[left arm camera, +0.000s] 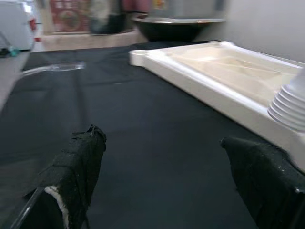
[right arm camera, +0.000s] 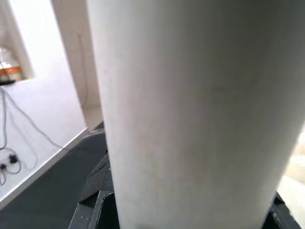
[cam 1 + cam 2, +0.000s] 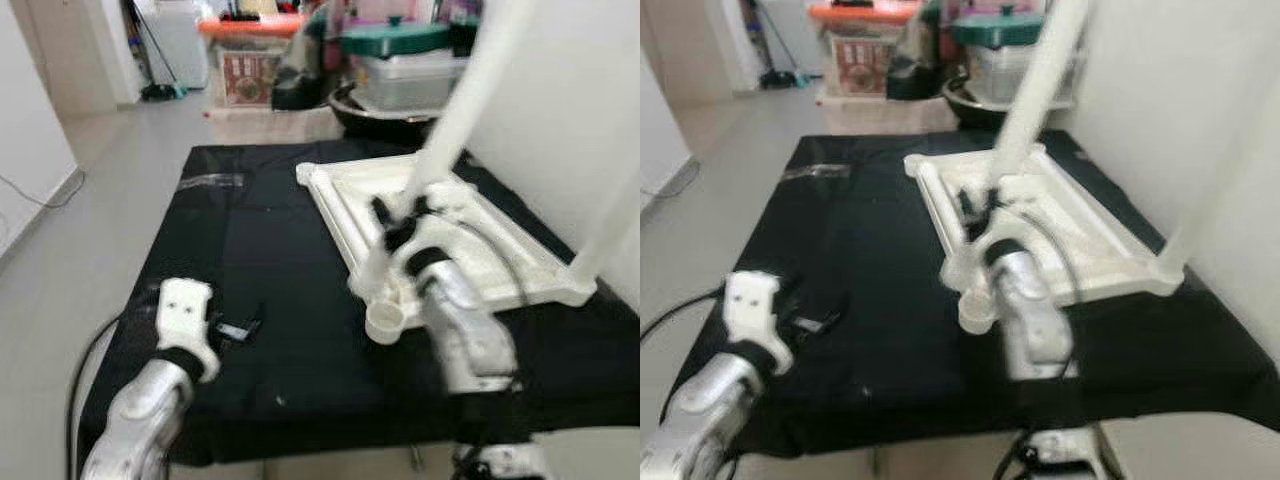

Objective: Building children table

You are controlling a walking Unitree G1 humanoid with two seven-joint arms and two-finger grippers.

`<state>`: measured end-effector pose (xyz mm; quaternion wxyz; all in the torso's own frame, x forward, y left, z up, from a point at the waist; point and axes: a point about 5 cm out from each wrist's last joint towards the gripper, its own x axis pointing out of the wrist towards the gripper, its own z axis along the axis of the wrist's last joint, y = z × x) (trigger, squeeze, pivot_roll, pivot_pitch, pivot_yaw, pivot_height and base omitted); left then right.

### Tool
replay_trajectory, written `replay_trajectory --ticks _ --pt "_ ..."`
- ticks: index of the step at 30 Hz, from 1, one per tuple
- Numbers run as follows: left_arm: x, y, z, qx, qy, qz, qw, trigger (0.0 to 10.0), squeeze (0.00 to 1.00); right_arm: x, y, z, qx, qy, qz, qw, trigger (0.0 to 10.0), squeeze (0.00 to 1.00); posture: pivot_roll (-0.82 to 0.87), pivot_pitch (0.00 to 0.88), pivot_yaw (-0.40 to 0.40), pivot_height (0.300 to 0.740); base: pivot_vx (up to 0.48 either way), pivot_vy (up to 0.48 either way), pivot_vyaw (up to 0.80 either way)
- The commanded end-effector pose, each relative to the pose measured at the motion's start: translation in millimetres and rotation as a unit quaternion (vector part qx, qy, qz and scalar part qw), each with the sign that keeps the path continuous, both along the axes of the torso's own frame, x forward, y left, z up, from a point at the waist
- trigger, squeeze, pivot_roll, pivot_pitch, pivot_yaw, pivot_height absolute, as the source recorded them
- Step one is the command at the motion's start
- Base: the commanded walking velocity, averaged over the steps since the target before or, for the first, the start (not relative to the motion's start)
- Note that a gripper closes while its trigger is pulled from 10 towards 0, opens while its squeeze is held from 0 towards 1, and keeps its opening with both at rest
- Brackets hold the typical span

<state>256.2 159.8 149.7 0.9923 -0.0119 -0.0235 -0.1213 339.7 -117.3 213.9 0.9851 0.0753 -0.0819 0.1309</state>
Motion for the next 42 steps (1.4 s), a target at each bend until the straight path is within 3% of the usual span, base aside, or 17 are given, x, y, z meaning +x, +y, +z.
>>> replay_trajectory --ticks 1,9,16,19,34,42 --pt "-0.9 -3.1 0.7 -0.001 -0.001 -0.008 1.0 10.0 0.0 0.7 -8.2 2.6 0.002 -0.005 -0.013 1.0 10.0 0.0 0.03 0.0 -0.029 0.74 0.0 0.0 0.0" --pt "-1.9 -3.9 -0.4 0.002 0.001 -0.011 1.0 10.0 0.0 2.5 -10.6 1.6 -0.012 -0.004 -0.009 1.0 10.0 0.0 0.03 0.0 -0.035 0.74 0.0 0.0 0.0" --pt "-3.5 -4.7 -2.7 0.003 0.004 -0.012 1.0 10.0 0.0 4.2 -37.3 -9.7 -0.081 0.011 0.008 0.997 10.0 0.0 0.02 0.0 -0.041 0.74 0.0 0.0 0.0" --pt "-3.2 -3.8 -2.9 0.003 0.004 -0.011 1.0 10.0 0.0 2.4 -38.6 -12.7 -0.093 0.015 0.016 0.995 10.0 0.0 0.02 0.0 -0.041 0.74 0.0 0.0 0.0" --pt "-0.3 -4.9 -4.5 0.0 0.003 -0.009 1.0 10.0 0.0 -14.3 1.1 -26.4 -0.09 0.016 0.083 0.992 10.0 0.0 0.01 0.0 -0.045 0.74 0.0 0.0 0.0" --pt "-0.8 -3.3 -6.2 0.002 0.005 -0.002 1.0 10.0 0.0 -19.8 -2.8 -43.3 -0.106 0.038 0.087 0.99 10.0 0.0 0.01 0.0 -0.047 0.74 0.0 0.0 0.0"
